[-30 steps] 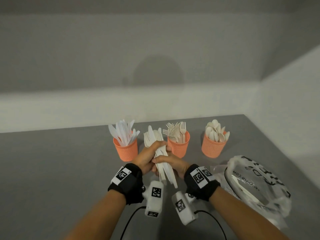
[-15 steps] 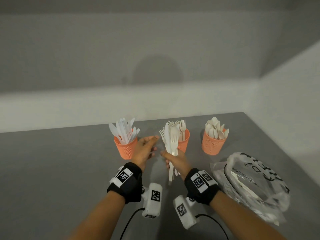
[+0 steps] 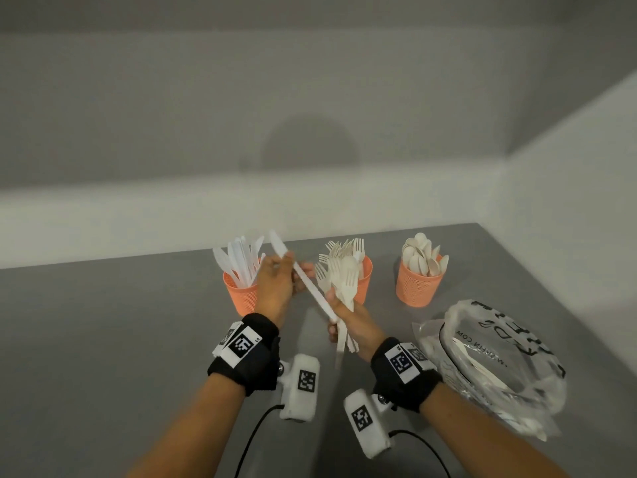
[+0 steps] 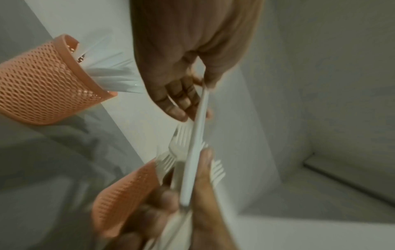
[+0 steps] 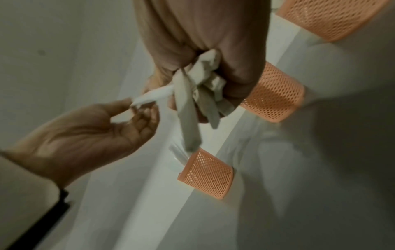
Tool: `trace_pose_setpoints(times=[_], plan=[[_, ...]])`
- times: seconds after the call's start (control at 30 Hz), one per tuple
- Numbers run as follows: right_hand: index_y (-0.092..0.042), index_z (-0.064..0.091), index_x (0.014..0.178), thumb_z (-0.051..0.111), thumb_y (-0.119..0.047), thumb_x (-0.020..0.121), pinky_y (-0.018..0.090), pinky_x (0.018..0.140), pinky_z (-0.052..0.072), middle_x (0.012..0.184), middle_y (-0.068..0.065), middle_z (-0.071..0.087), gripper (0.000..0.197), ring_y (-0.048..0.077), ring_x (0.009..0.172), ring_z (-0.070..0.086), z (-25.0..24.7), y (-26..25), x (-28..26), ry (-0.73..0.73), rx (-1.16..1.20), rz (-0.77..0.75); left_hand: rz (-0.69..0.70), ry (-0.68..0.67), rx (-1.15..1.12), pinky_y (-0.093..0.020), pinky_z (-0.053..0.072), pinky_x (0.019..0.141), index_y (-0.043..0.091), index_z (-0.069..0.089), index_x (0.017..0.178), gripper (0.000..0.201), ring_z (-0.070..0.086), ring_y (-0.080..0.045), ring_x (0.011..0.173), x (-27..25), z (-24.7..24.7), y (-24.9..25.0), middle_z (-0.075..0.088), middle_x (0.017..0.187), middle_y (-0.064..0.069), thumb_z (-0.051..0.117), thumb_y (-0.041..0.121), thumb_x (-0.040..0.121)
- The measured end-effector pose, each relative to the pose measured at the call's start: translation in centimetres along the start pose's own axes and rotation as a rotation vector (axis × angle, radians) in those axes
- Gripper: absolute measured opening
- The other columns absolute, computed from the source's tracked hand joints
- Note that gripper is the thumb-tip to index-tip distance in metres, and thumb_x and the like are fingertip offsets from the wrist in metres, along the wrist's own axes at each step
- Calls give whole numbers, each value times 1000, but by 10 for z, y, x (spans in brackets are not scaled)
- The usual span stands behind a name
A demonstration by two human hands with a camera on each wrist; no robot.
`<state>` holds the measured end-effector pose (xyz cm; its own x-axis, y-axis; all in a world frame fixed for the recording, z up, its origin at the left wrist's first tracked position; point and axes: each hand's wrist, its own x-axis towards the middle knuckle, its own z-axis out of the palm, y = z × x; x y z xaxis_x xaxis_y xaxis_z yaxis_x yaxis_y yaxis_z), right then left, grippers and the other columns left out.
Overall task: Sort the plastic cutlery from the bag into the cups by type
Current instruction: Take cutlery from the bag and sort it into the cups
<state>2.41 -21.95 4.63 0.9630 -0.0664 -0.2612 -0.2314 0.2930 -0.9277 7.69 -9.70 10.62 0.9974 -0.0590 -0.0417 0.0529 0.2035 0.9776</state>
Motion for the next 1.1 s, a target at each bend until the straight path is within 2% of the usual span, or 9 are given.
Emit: trace_pose_setpoints(times=[0.13, 0.23, 0.37, 0.43, 0.5, 0.63, 0.77, 0.9, 1.1], plan=[[-20, 49, 101, 57, -27, 91, 19, 44, 41, 46, -9, 35, 15, 4, 38, 37, -9, -3, 0, -27, 93, 51, 9, 142, -141, -21, 42, 48, 20, 38, 84, 16, 46, -6, 41, 14, -10, 7, 46, 60, -1, 38, 21, 100], [-22, 48, 85, 53, -21, 92, 18, 47, 43, 40, -10, 34, 9, 3, 36, 38, -10, -10, -6, -166, 172, 126, -16, -67, 129, -17, 31, 41, 20, 47, 80, 21, 35, -7, 46, 9, -15, -3, 40, 63, -1, 54, 37, 90], [-21, 52, 68, 48, -19, 90, 18, 51, 43, 36, -9, 36, 22, 2, 37, 40, 3, -19, -15, -413, 155, 204, -214, -453, 141, -29, 46, 66, 13, 62, 104, 46, 59, -21, 76, -13, -6, -19, 64, 93, -10, 61, 50, 77], [-22, 49, 65, 45, -21, 83, 17, 48, 41, 35, -10, 36, 18, 2, 36, 37, 10, -20, -16, -524, 112, 252, -285, -465, 22, -32, 51, 81, 12, 61, 110, 40, 64, -20, 91, -18, 0, -19, 68, 100, -10, 64, 39, 80], [-22, 48, 61, 45, -23, 80, 16, 46, 40, 35, -10, 36, 19, 2, 35, 34, 12, -21, -17, -584, 82, 296, -263, -429, 6, -24, 52, 73, 13, 62, 98, 21, 64, -11, 79, -22, 3, -14, 69, 82, -1, 67, 23, 80], [-14, 55, 68, 49, -19, 88, 21, 50, 47, 46, -5, 51, 22, 7, 40, 50, 13, -28, -17, -436, -157, 264, -124, -203, 235, -21, 43, 44, 10, 55, 68, 14, 52, -14, 48, -24, 12, -10, 53, 55, 1, 63, 6, 79], [-14, 54, 81, 53, 5, 85, 14, 50, 48, 62, 0, 59, 20, 3, 46, 58, 25, -20, -15, -91, -357, -92, 45, 90, 338, -30, 50, 69, 16, 53, 77, 12, 62, -22, 74, -16, 23, -11, 61, 72, -1, 63, 10, 81], [-16, 52, 82, 44, -7, 88, 23, 43, 39, 46, -3, 48, 13, 10, 37, 44, 25, -14, -13, 6, -159, -46, -25, -45, 326, -27, 54, 72, 8, 55, 104, 46, 65, -18, 82, -17, 31, -7, 64, 88, -5, 73, 38, 75], [-20, 57, 58, 48, -47, 89, 14, 28, 24, 38, -8, 38, 42, 4, 25, 27, -5, -31, -11, -146, 237, 217, -164, -42, 127, -19, 29, 47, 15, 54, 87, 17, 33, -7, 51, -8, 10, -2, 46, 73, 2, 56, 32, 88]])
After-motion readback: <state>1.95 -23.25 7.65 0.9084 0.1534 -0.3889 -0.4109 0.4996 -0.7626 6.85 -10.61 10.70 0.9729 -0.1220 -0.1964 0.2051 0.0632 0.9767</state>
